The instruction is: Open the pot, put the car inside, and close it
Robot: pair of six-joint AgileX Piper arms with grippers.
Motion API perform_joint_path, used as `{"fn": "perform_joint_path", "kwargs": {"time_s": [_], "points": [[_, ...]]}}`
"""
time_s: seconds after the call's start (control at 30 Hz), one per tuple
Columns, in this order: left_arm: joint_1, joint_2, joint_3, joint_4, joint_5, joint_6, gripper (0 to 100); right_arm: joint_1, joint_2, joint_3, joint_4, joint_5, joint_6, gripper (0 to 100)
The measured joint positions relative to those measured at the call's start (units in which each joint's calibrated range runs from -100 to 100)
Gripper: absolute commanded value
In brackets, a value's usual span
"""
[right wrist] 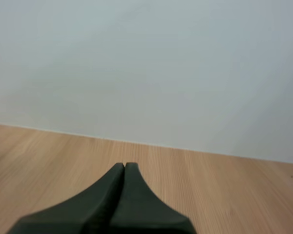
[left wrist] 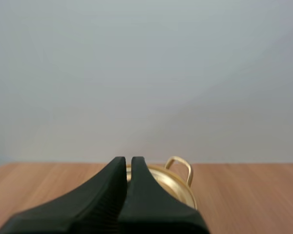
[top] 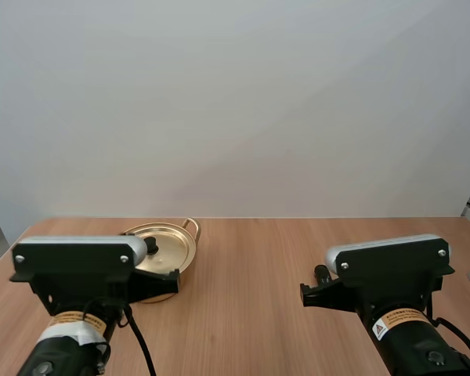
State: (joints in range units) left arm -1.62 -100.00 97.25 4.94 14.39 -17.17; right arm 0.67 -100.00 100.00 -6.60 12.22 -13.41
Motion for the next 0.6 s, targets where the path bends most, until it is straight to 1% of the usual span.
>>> {"fn": "perform_joint_path", "kwargs": {"time_s": [0.13, 0.23, 0.3, 0.37, 0.43, 0.57, 0.6], "points": [[0.0, 0.0, -3.51, 0.28, -10.24, 2.06, 9, 0.0, 0.0, 0.0, 0.0, -10.47, -2.04, 0], [0.0, 0.0, -7.47, 0.28, -16.39, 6.07, 9, 0.0, 0.0, 0.0, 0.0, -18.15, -5.34, 0], [0.0, 0.0, -10.06, 0.28, -18.06, 8.87, 9, 0.0, 0.0, 0.0, 0.0, -23.74, -6.59, 0], [0.0, 0.0, -12.61, 0.16, -18.16, 11.21, 9, 0.0, 0.0, 0.0, 0.0, -28.6, -6.81, 0], [0.0, 0.0, -14.88, 0.16, -15.58, 12.32, 9, 0.0, 0.0, 0.0, 0.0, -34.2, -7.59, 0], [0.0, 0.0, -17.43, 0.16, -7.89, 12.41, 8, 0.0, 0.0, 0.0, 0.0, -44.7, -12.07, 0], [0.0, 0.0, -18.18, 0.07, -6.71, 12.41, 6, 0.0, 0.0, 0.0, 0.0, -46.91, -13.32, 0]]}}
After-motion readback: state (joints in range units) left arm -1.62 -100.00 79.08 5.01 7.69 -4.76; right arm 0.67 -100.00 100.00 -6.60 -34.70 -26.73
